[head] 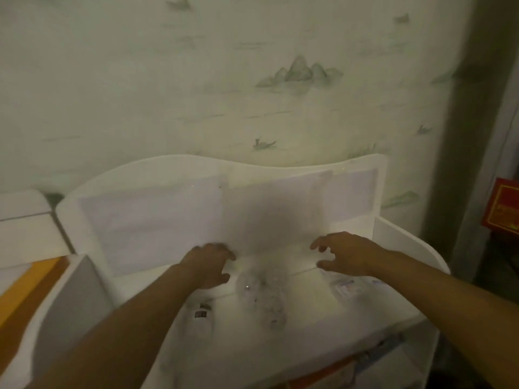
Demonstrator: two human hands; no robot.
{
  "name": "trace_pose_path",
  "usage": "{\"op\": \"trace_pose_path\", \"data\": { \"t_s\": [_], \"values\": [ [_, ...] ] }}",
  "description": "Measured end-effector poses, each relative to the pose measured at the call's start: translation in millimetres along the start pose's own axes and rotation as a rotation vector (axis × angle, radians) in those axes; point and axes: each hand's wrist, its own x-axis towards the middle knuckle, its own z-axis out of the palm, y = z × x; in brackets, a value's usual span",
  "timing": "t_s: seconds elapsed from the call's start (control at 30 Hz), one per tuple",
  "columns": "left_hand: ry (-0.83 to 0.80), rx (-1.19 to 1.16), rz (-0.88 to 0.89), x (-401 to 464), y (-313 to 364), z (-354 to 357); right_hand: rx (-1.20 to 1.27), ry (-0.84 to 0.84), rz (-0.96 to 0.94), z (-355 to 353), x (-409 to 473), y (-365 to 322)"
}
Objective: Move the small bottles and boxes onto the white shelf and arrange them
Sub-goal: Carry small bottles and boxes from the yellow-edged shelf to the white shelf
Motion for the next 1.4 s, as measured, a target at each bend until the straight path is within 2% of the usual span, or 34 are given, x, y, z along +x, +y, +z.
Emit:
{"op": "trace_pose_path", "data": {
  "t_s": [0.17,0.3,0.47,0.6,0.8,1.0,1.2,1.4],
  "values": [
    [0.058,0.086,-0.094,-72.9,-41.8,-29.7,-0.021,0.075,-0.186,4.2,33.7,-60.7],
    [0.052,0.167,-0.243,-154.9,-100.4,-35.5,-0.028,0.109,-0.323,14.4,55.3,-132.4],
    [0.088,0.166,-0.428,-254.3,-158.2,-35.1,0.003,0.121,-0.493,12.1,63.2,-231.6],
    [0.102,0.135,-0.488,-320.3,-193.6,-17.0,0.025,0.105,-0.582,17.1,52.7,-316.5],
    [0.067,0.145,-0.475,-425.7,-256.7,16.8,0.054,0.168,-0.639,39.6,36.2,-442.9],
    [-0.025,0.078,-0.638,-545.9,-329.8,67.6,-0.025,0.168,-0.659,62.6,26.4,-557.3],
    [-0.071,0.018,-0.787,-637.9,-384.0,106.3,-0.137,0.076,-0.635,95.1,19.6,-618.7],
    [-0.066,-0.028,-0.805,-654.5,-419.4,136.2,-0.194,0.036,-0.655,123.4,42.8,-671.4]
  ]
}}
